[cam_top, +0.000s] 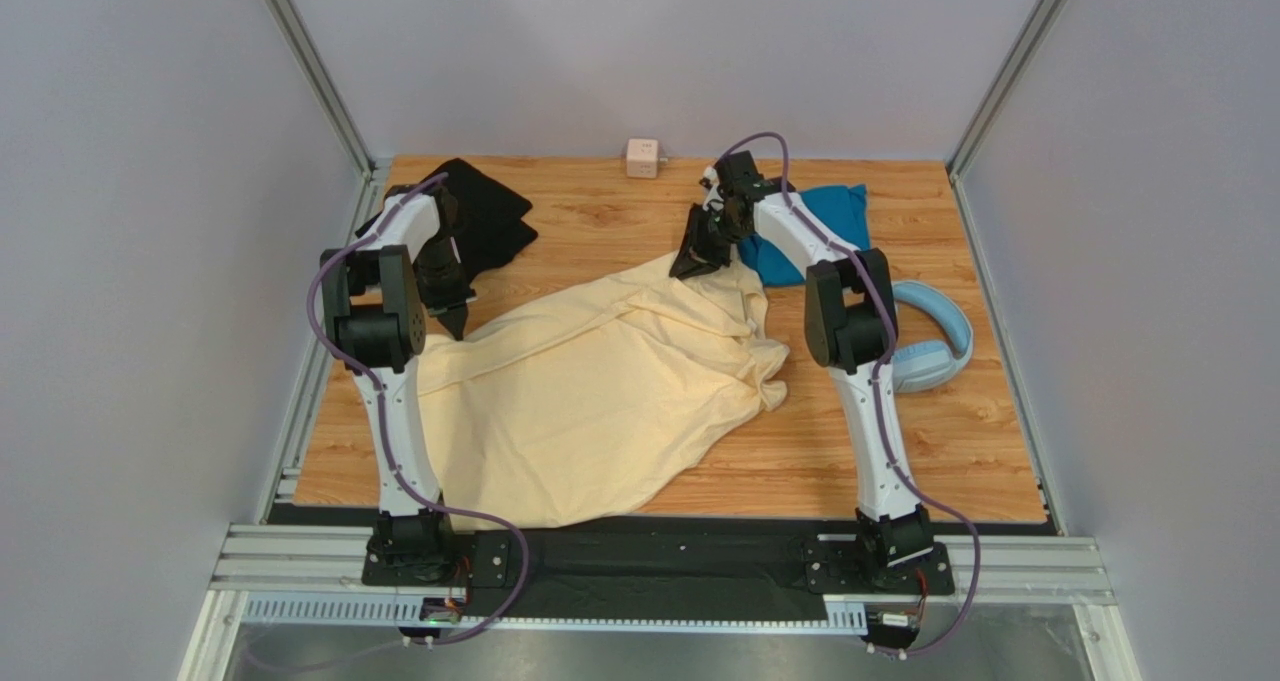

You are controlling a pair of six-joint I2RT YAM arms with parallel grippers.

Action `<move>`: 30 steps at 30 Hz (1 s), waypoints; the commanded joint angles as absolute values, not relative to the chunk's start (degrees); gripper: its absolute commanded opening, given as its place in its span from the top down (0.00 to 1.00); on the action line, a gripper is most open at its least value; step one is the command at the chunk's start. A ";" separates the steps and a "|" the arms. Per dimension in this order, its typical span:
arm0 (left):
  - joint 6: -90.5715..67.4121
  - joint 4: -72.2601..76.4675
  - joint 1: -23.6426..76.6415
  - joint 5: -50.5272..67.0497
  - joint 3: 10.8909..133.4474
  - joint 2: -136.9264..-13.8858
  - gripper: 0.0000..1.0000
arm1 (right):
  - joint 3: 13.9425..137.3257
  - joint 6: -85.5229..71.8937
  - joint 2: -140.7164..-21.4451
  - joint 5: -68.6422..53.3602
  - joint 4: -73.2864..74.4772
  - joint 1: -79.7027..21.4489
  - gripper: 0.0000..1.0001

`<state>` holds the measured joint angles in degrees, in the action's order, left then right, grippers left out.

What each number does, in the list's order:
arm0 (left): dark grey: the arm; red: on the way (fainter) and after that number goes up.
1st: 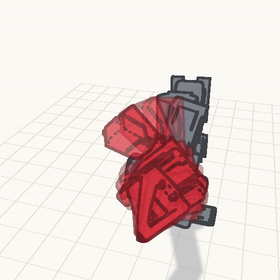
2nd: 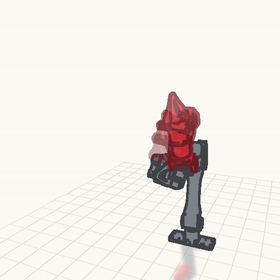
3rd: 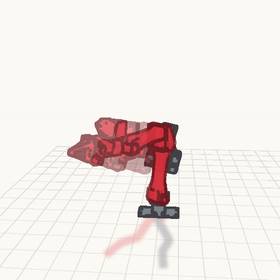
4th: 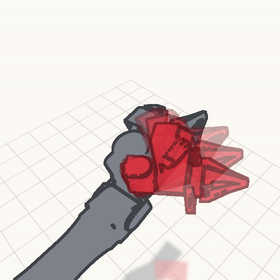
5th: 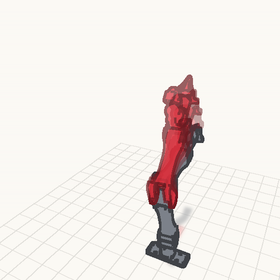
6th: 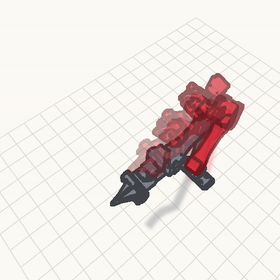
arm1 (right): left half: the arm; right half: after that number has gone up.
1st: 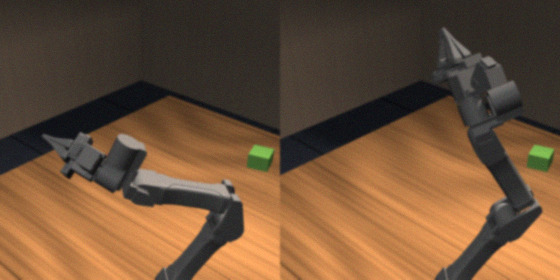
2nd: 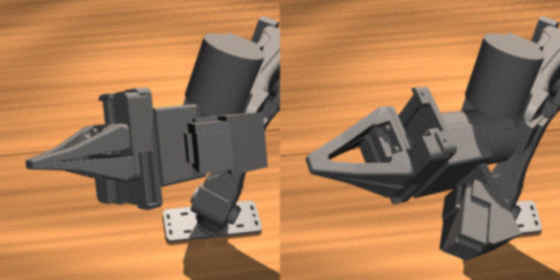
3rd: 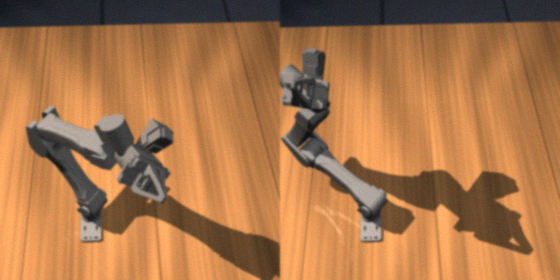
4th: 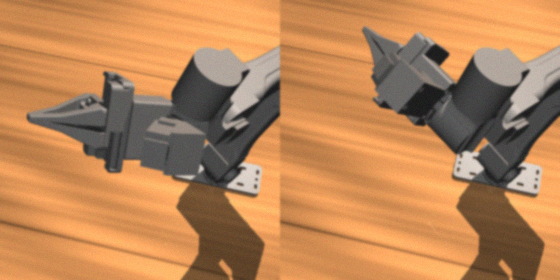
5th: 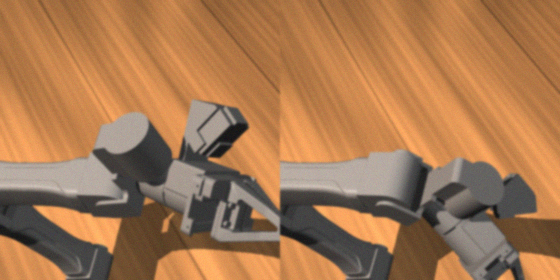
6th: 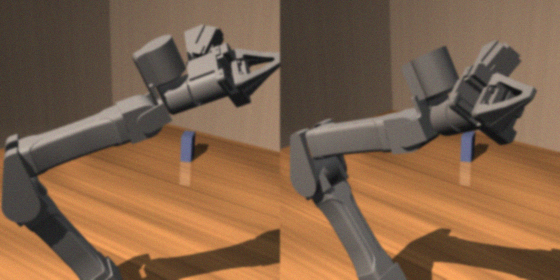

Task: Fold and stack the t-shirts

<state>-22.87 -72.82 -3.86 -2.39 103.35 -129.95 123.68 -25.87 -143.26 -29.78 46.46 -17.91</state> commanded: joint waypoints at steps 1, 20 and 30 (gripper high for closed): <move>-22.15 -72.69 -4.13 -1.50 104.50 -129.20 1.00 | 122.61 -24.96 -142.91 -32.52 45.44 -18.72 0.80; -22.59 -71.72 -4.13 -0.62 103.18 -128.58 1.00 | 116.63 -23.11 -134.83 -31.55 45.79 -18.98 1.00; -22.94 -71.19 -4.22 -0.35 102.30 -127.71 1.00 | 114.70 -20.57 -128.41 -31.90 49.04 -19.07 1.00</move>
